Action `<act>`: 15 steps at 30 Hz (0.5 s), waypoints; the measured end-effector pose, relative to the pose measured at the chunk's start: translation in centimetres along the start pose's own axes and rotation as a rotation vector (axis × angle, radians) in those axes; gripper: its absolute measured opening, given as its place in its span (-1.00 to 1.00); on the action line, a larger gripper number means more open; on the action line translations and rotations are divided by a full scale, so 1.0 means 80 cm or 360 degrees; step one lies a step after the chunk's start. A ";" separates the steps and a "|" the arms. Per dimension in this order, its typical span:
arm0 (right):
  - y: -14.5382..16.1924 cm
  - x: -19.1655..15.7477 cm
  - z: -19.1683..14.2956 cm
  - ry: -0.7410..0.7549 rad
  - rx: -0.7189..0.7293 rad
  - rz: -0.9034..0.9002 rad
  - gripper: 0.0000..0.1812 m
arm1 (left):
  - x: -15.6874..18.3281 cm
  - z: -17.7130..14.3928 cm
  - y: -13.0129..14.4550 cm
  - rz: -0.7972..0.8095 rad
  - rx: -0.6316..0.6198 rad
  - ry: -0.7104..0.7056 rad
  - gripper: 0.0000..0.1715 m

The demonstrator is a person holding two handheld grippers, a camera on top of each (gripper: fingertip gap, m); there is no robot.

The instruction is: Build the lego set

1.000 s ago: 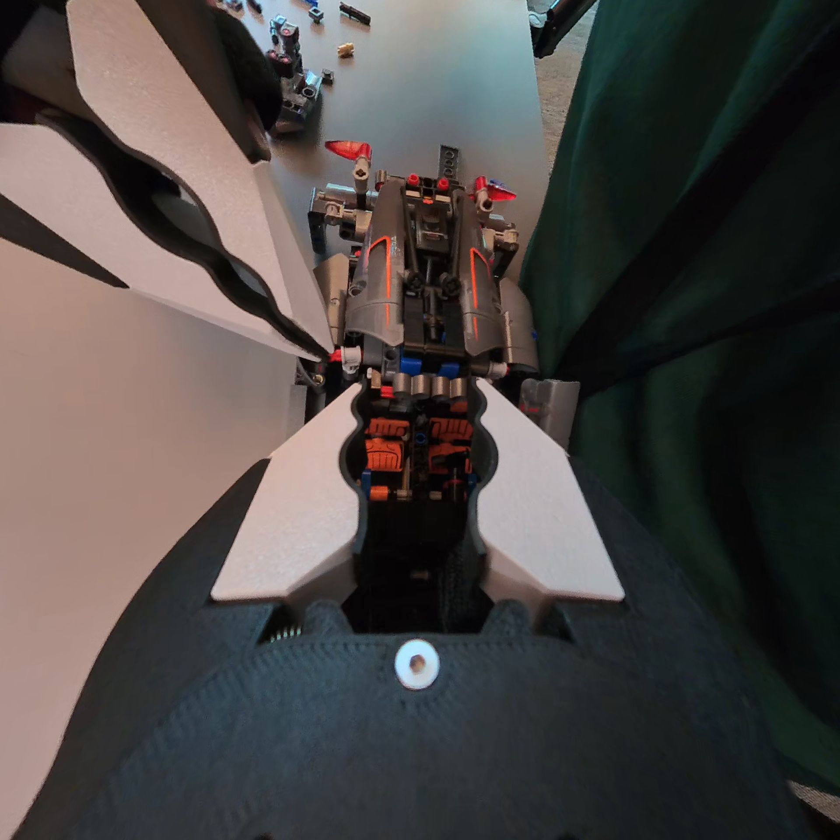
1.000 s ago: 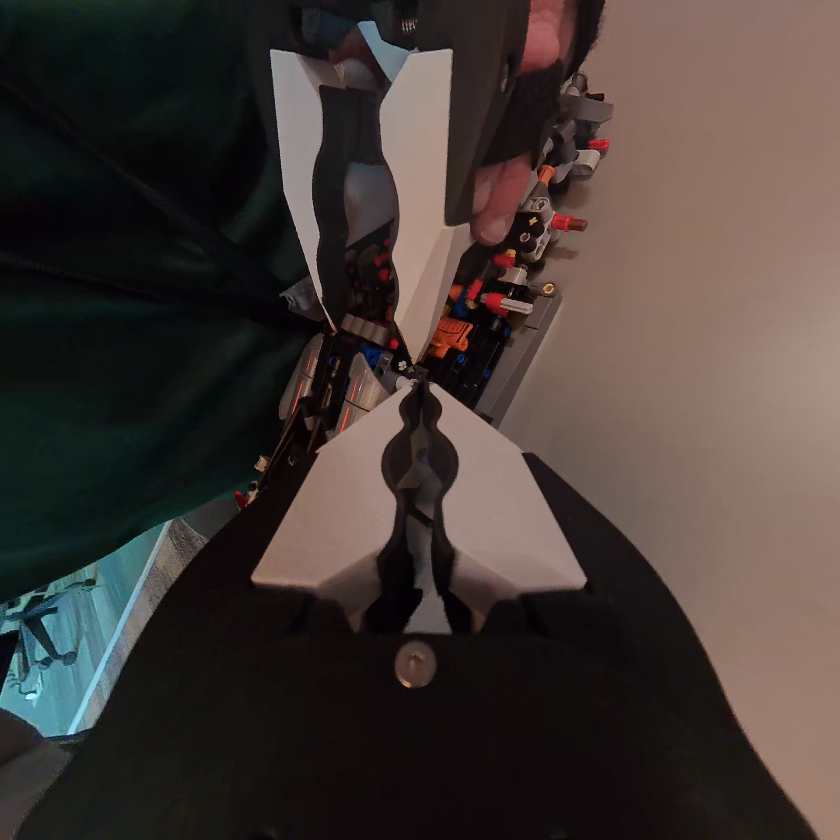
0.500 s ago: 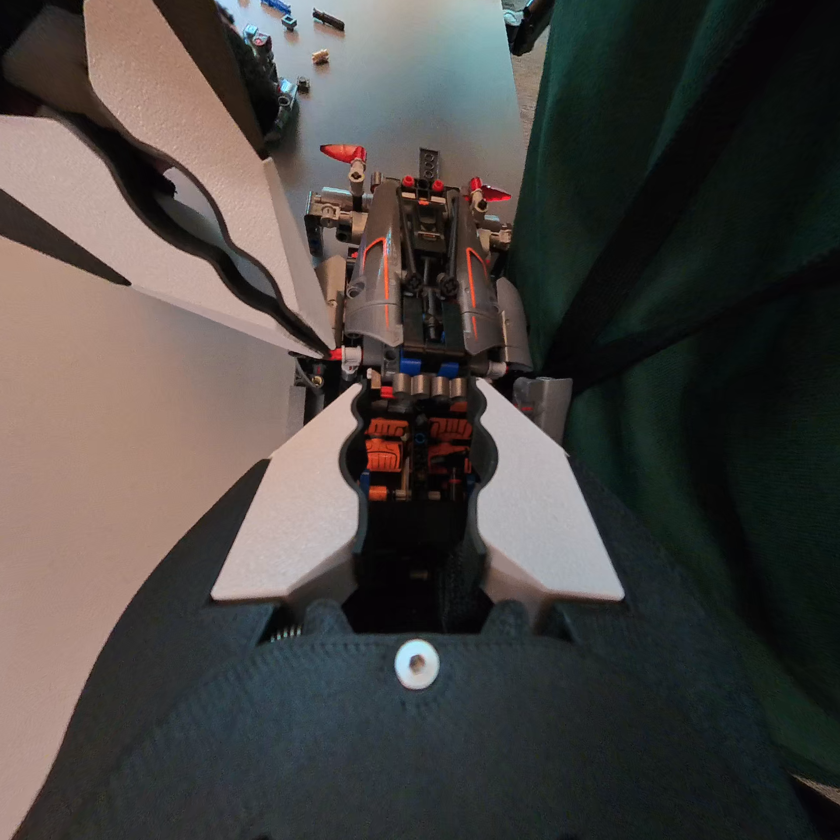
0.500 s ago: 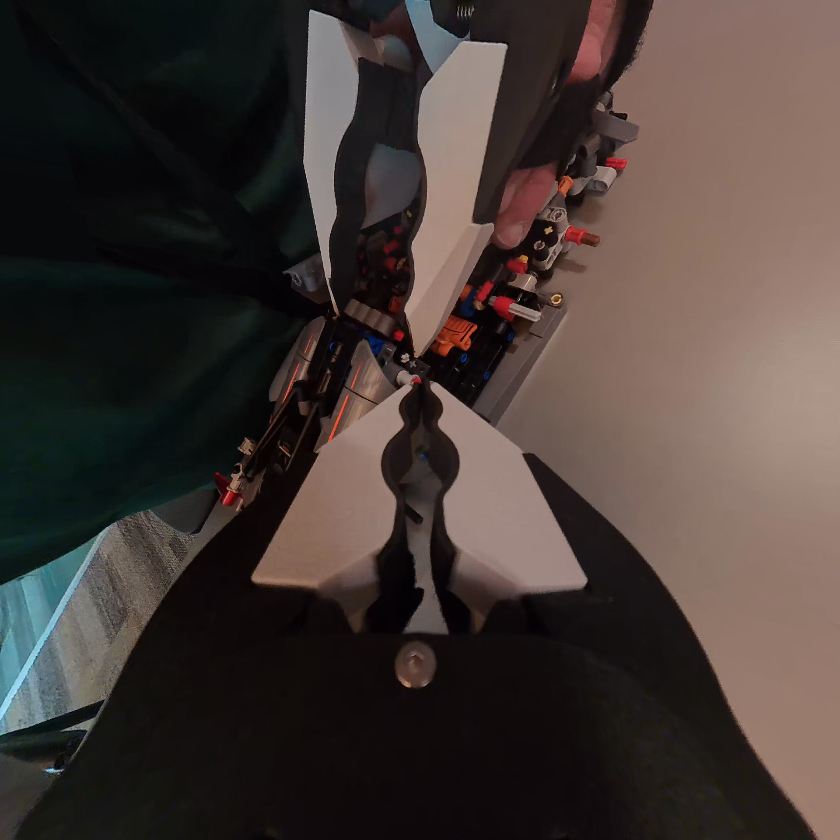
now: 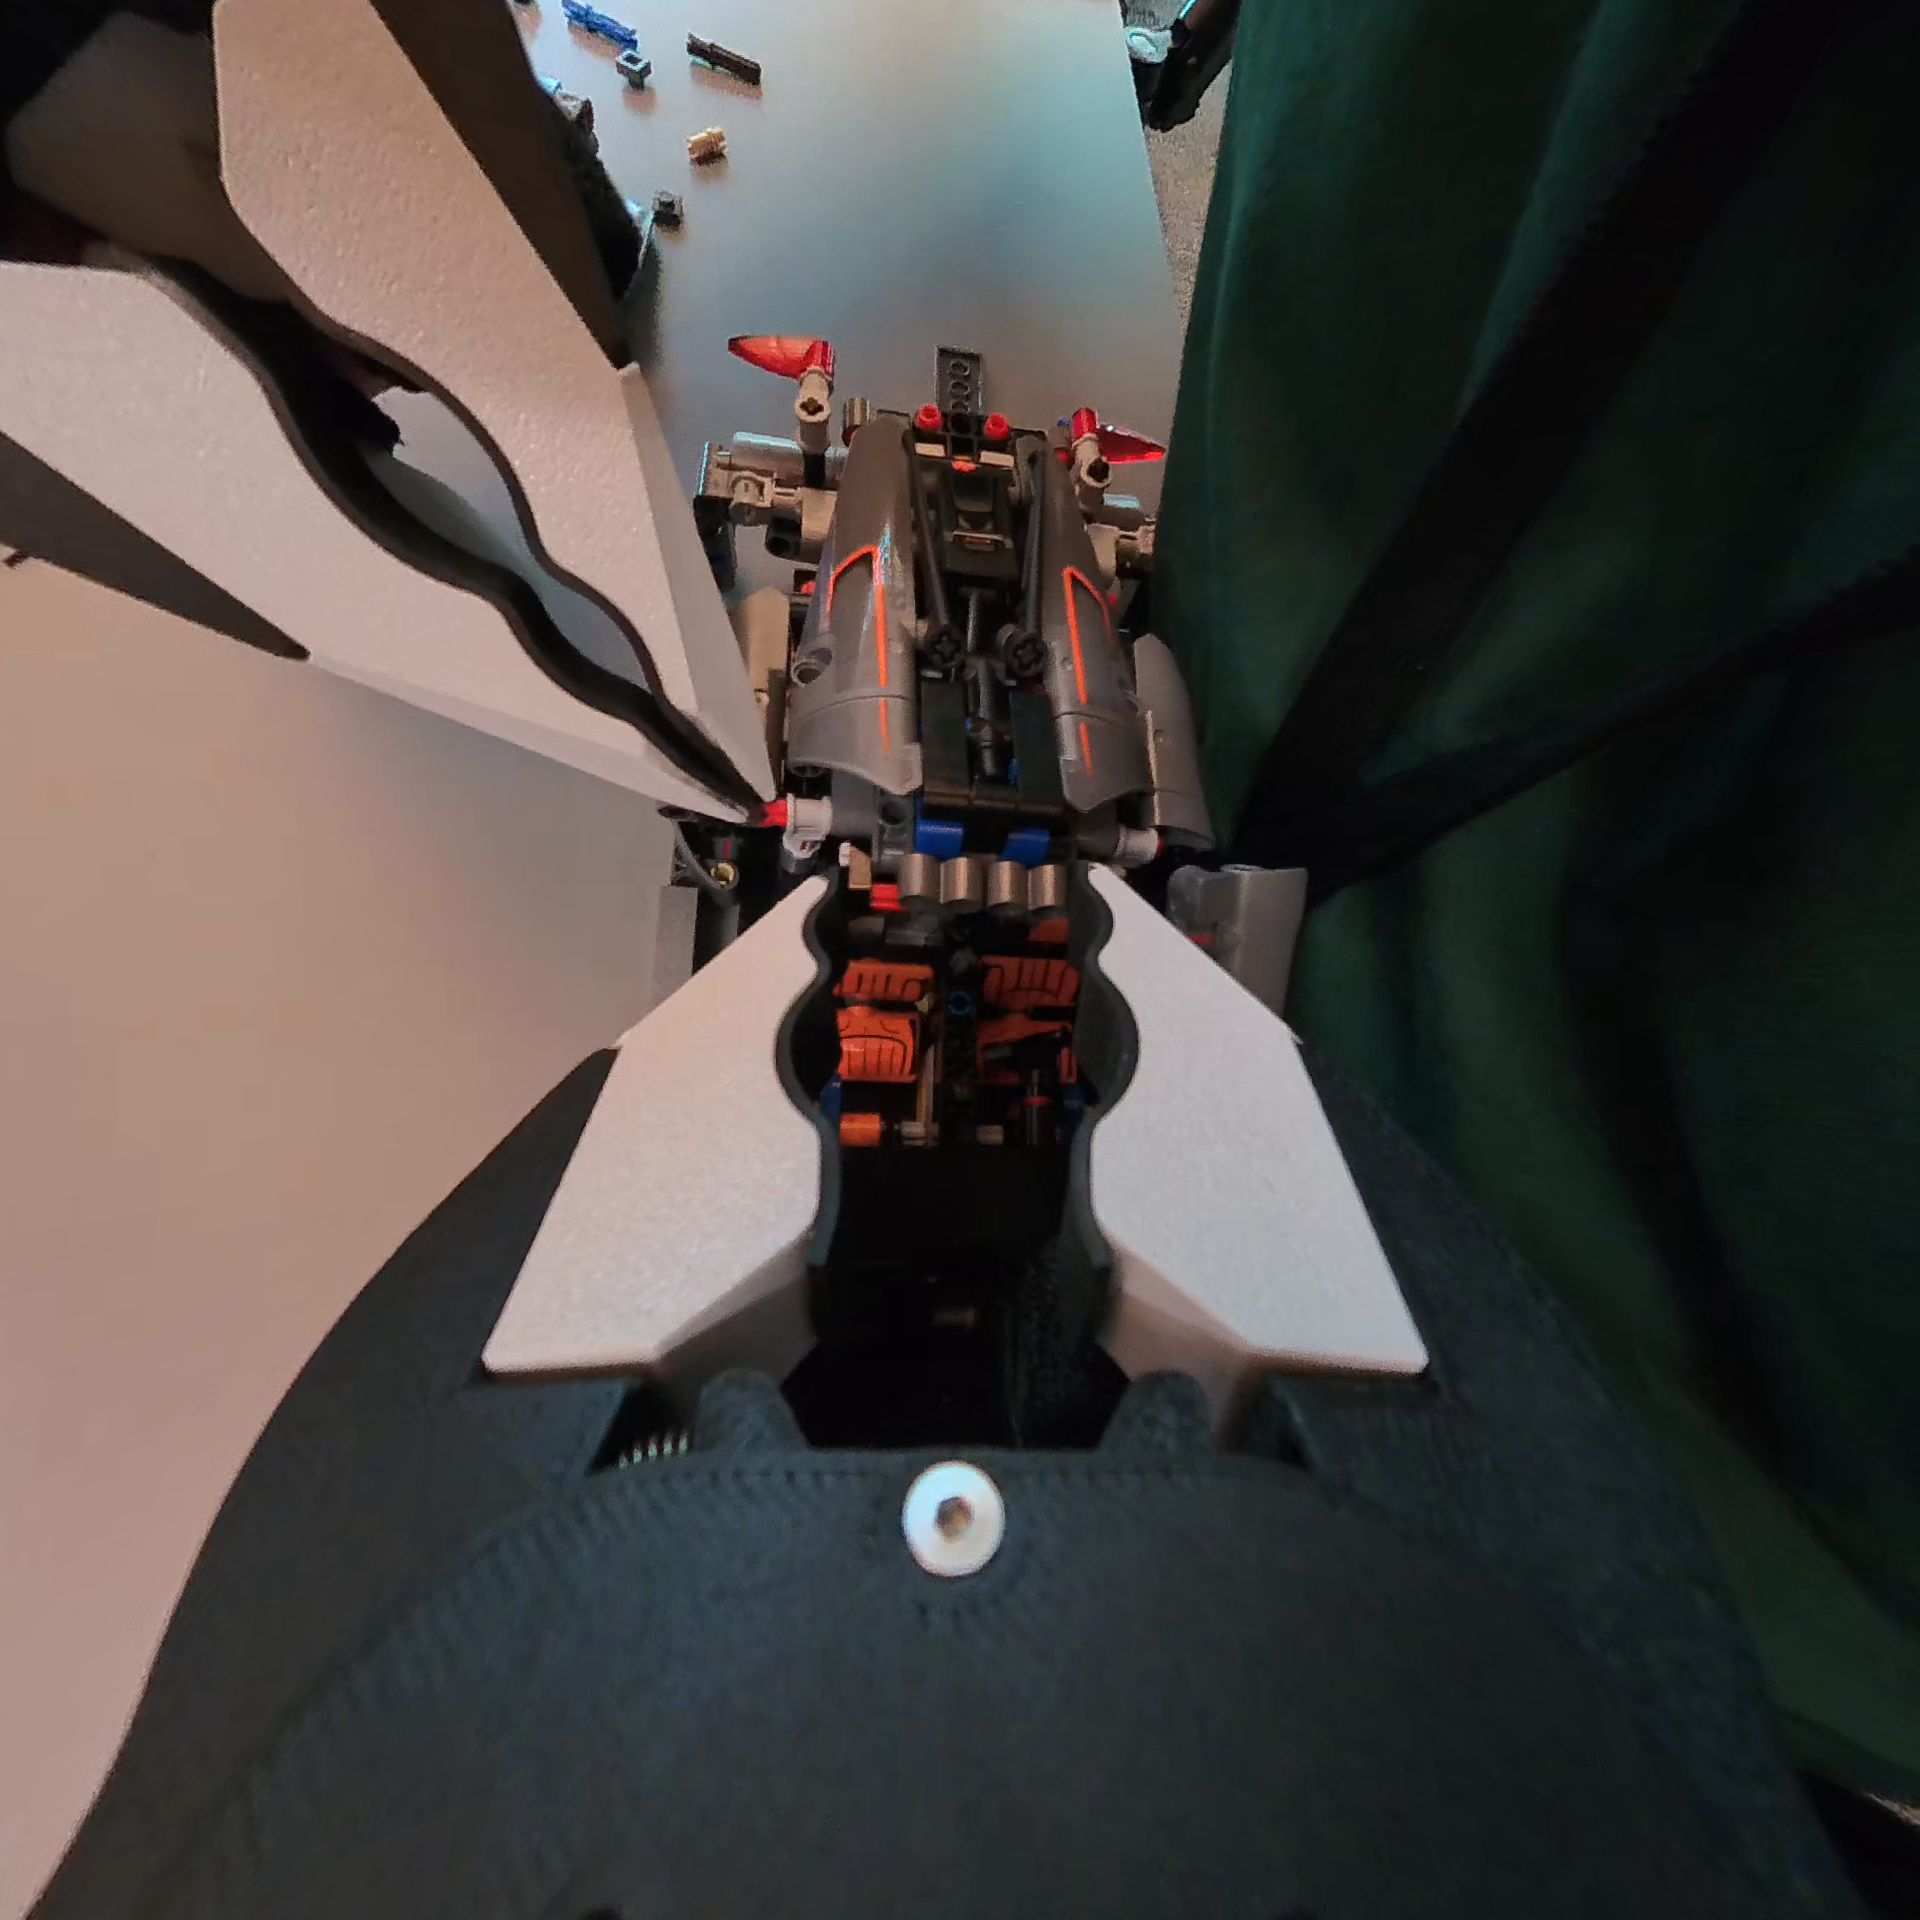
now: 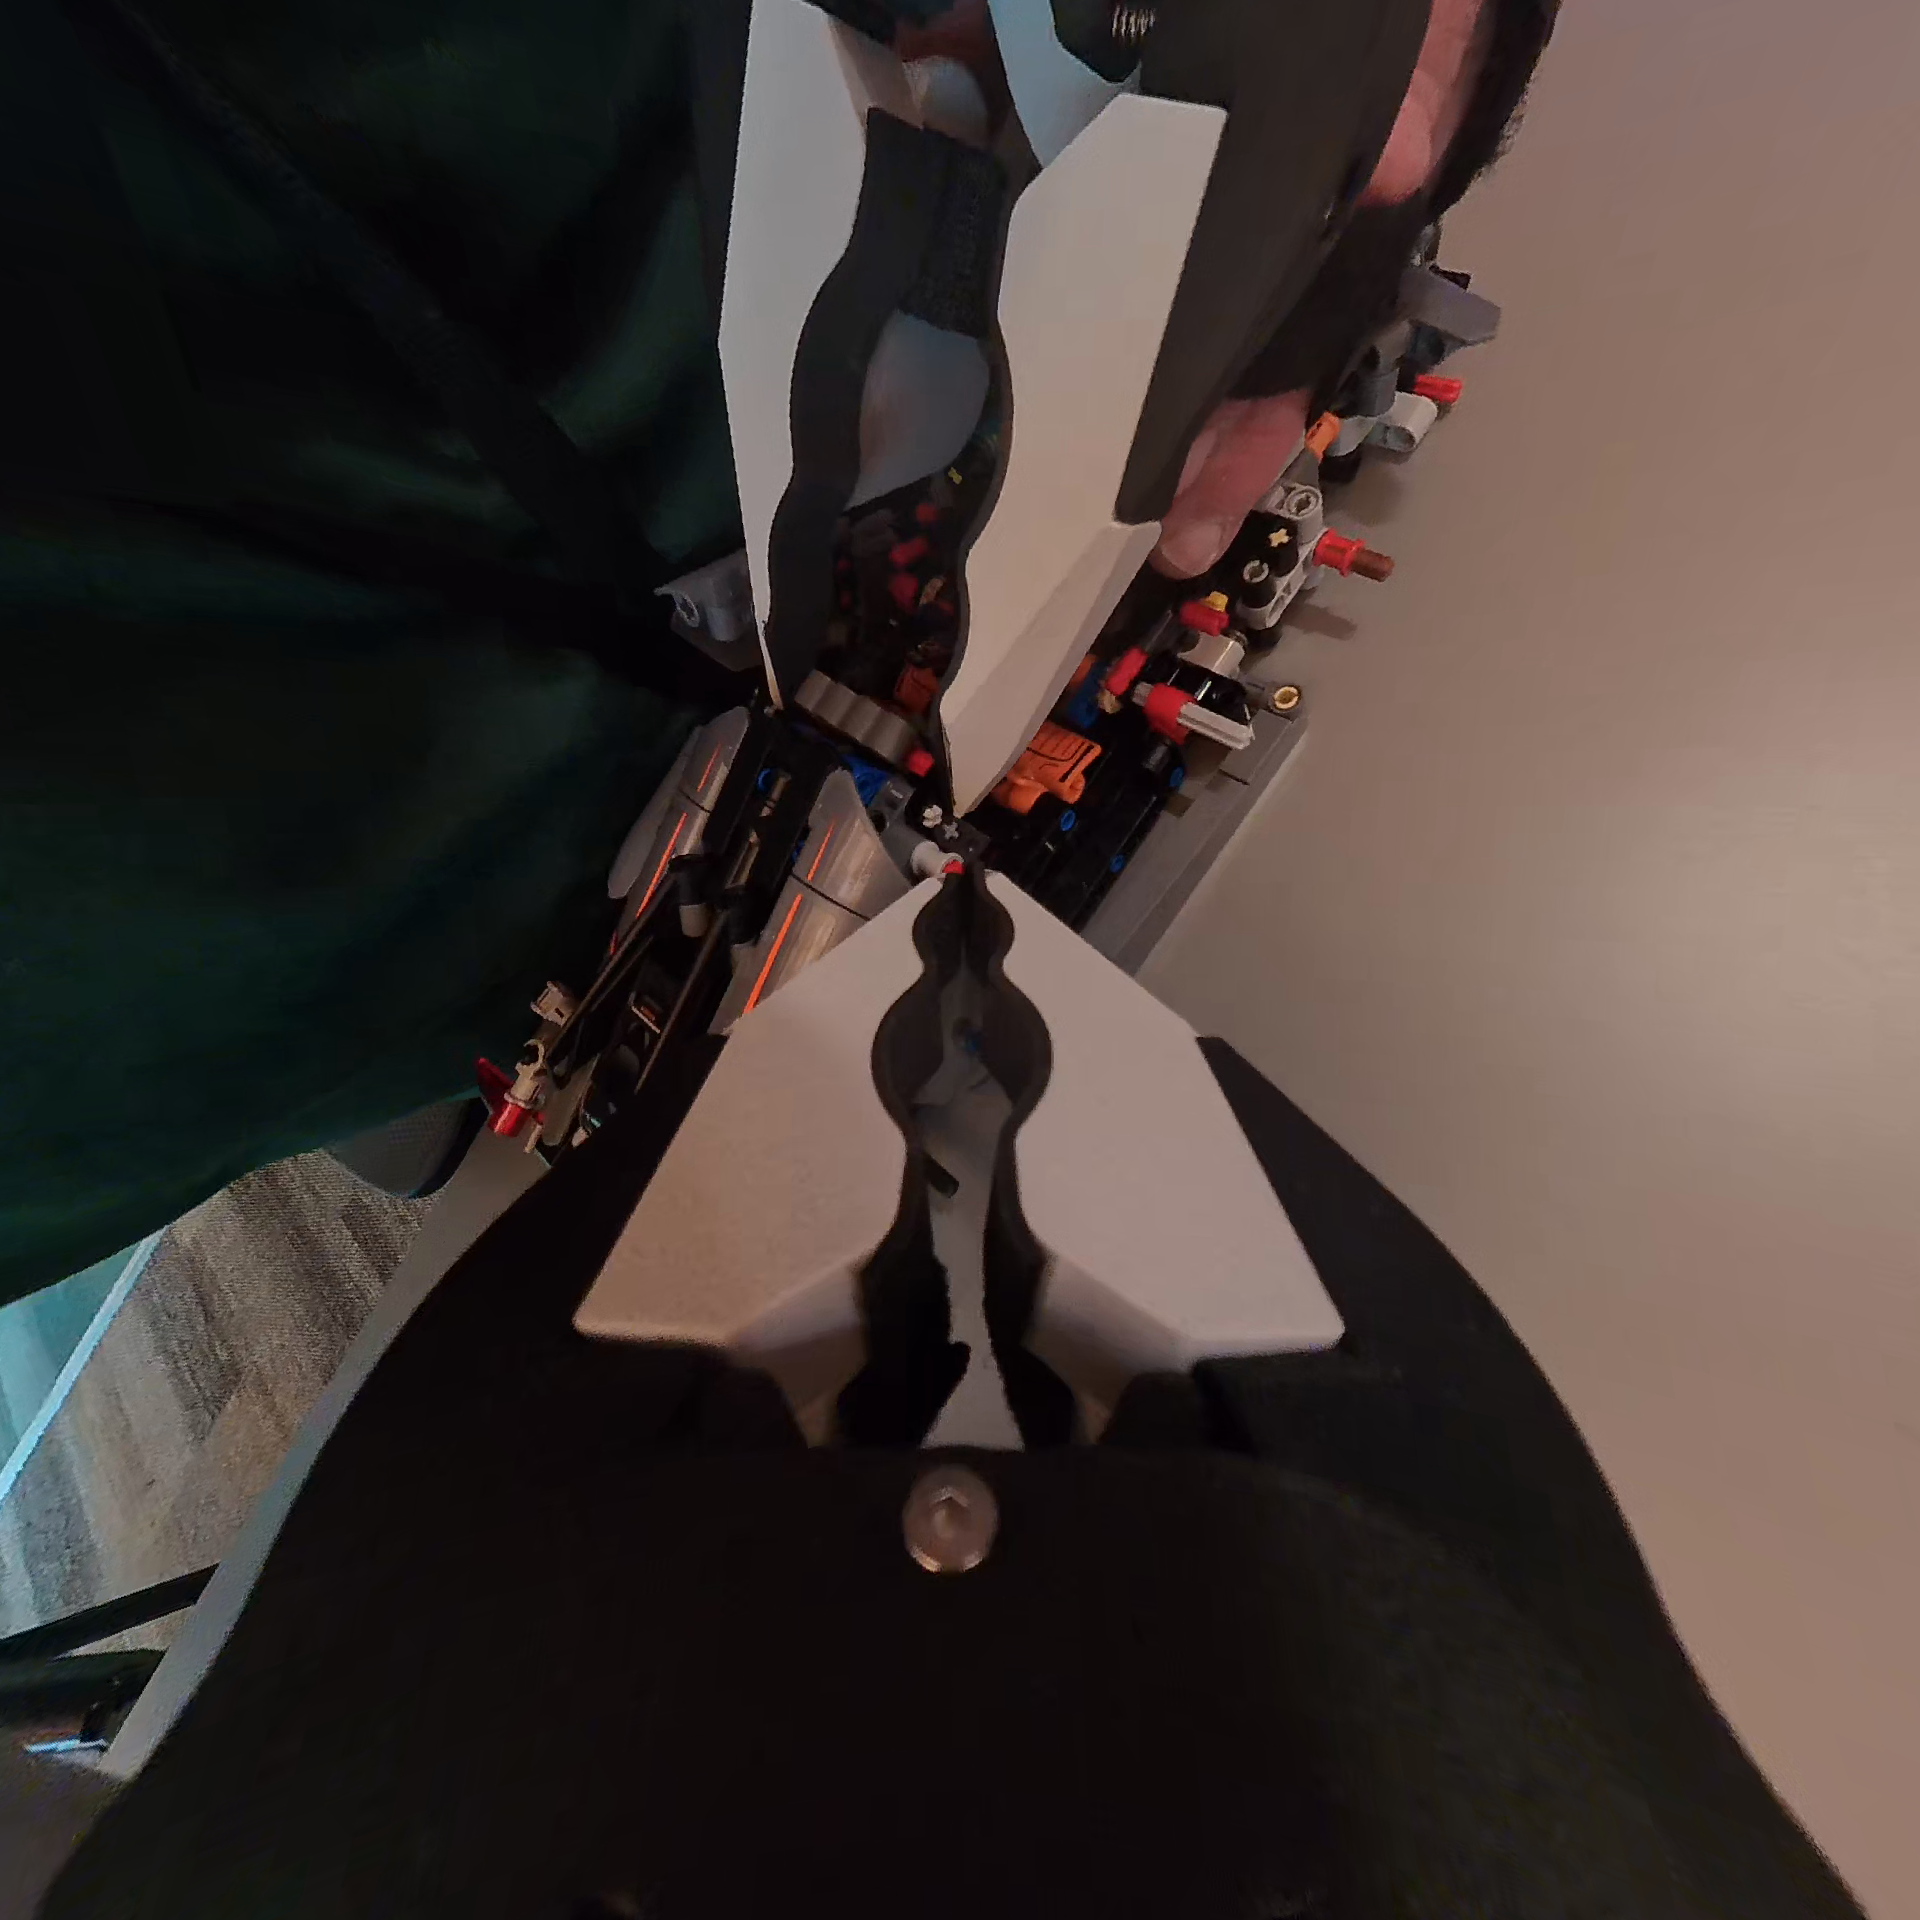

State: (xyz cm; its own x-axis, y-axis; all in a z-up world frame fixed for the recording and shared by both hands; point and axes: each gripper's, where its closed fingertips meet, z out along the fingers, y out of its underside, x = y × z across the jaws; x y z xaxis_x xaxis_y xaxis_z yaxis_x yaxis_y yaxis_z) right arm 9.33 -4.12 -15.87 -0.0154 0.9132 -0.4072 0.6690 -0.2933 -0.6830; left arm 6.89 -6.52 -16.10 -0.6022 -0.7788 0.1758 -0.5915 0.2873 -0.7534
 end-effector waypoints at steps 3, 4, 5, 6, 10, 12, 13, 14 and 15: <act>-0.001 -0.001 0.001 -0.0013 0.0011 -0.0005 -1.00 | 0.001 0.001 0.000 0.0009 0.0001 0.0000 -0.53; -0.001 -0.001 0.002 -0.0021 0.0015 -0.0002 -1.00 | 0.002 0.001 0.000 0.0011 0.0000 0.0003 -0.53; 0.000 -0.003 0.003 -0.0039 0.0013 -0.0007 -1.00 | 0.004 0.002 0.000 0.0010 -0.0003 0.0022 -0.53; 0.001 -0.006 0.004 -0.0059 0.0008 -0.0011 -1.00 | 0.007 0.004 -0.001 0.0015 -0.0006 0.0031 -0.53; 0.001 -0.007 0.004 -0.0058 0.0010 -0.0015 -1.00 | 0.006 0.004 -0.001 0.0027 -0.0005 0.0014 -0.52; 0.002 -0.008 0.004 -0.0070 0.0023 -0.0010 -1.00 | 0.007 0.004 -0.001 0.0030 -0.0003 0.0014 -0.52; 0.002 -0.009 0.004 -0.0073 0.0021 -0.0020 -1.00 | 0.008 0.005 -0.001 0.0034 -0.0003 0.0015 -0.52; 0.003 -0.011 0.004 -0.0085 0.0015 -0.0030 -1.00 | 0.008 0.005 -0.001 0.0041 -0.0003 0.0015 -0.52; 0.004 -0.012 0.004 -0.0094 0.0014 -0.0028 -1.00 | 0.008 0.005 -0.001 0.0040 0.0000 0.0015 -0.52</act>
State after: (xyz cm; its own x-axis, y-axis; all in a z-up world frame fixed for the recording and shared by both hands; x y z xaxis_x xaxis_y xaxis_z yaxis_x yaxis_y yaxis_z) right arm 9.29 -5.20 -15.88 -0.0712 0.9001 -0.4299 0.6617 -0.2799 -0.6956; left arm 6.76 -7.31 -16.16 -0.6221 -0.7658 0.1628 -0.5761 0.3070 -0.7576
